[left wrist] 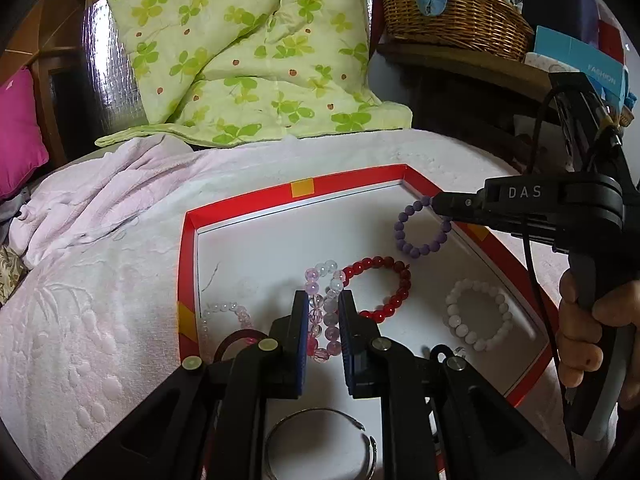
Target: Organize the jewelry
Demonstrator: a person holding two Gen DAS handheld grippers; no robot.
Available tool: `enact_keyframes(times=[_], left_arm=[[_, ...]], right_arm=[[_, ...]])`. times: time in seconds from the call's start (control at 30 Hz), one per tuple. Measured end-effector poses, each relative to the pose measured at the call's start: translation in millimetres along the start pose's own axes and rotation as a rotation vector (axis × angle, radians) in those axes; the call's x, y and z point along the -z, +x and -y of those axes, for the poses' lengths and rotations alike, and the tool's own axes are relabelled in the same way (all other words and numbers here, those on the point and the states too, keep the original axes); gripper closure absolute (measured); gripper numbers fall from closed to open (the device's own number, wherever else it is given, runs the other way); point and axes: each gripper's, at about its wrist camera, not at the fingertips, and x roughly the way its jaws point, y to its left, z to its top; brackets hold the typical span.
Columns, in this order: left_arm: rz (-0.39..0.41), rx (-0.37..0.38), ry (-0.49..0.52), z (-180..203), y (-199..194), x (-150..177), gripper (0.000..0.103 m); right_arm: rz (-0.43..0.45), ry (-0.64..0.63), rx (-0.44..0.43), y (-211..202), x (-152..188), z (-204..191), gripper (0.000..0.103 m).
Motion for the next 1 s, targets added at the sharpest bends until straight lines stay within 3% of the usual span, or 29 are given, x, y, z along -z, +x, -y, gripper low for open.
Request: enact_keyframes(times=[0.2,0.23,0.27,0.3,0.33,0.37,0.4,0.57,0.8,1.0], left_arm=[[-0.042,-0.021,0.014,3.3,6.7,1.0,0.087],[-0.054,-0.031,0.020,4.7,7.5,0.8,0.085],[-0.061,-0.041,0.025,5.8,6.9,0.5,0.077],[-0.062,-0.045,0.029,5.9,6.3,-0.5,0.071],[-0.055,-0.051,0.033,6.6,2.1,-0.7,0.056],[-0.044,-0.061,0.032,7.1,-2.5,-1.3,0.043],[-0.025,-0.073,0.029,7.5,-9.3,-2.3,0.040],[0.026,-0.098,0.003,9.3,-38.7,-7.3,0.029],[0.075,-0.156,0.004,23.2,-96.3,-8.7,0.028],[0.154,-0.234,0.017,30.5,-156.5,-3.8,0.020]], right_arm=[[-0.020,0.006,0.041,3.5,0.3,4.2,0.092],[-0.025,0.001,0.053,4.0,0.8,3.9,0.091],[-0.026,-0.006,0.078,3.7,1.6,3.0,0.090],[-0.028,-0.010,0.090,3.1,2.1,2.6,0.083],[-0.033,-0.019,0.100,1.9,2.6,1.6,0.075],[-0.033,-0.029,0.114,-1.9,3.5,-0.2,0.055],[-0.029,-0.036,0.122,-5.4,4.0,-1.5,0.042],[0.026,-0.118,0.130,-42.1,10.4,-19.3,0.040],[0.082,-0.224,0.176,-111.4,27.5,-54.0,0.040],[0.111,-0.243,0.201,-165.0,56.1,-65.6,0.035]])
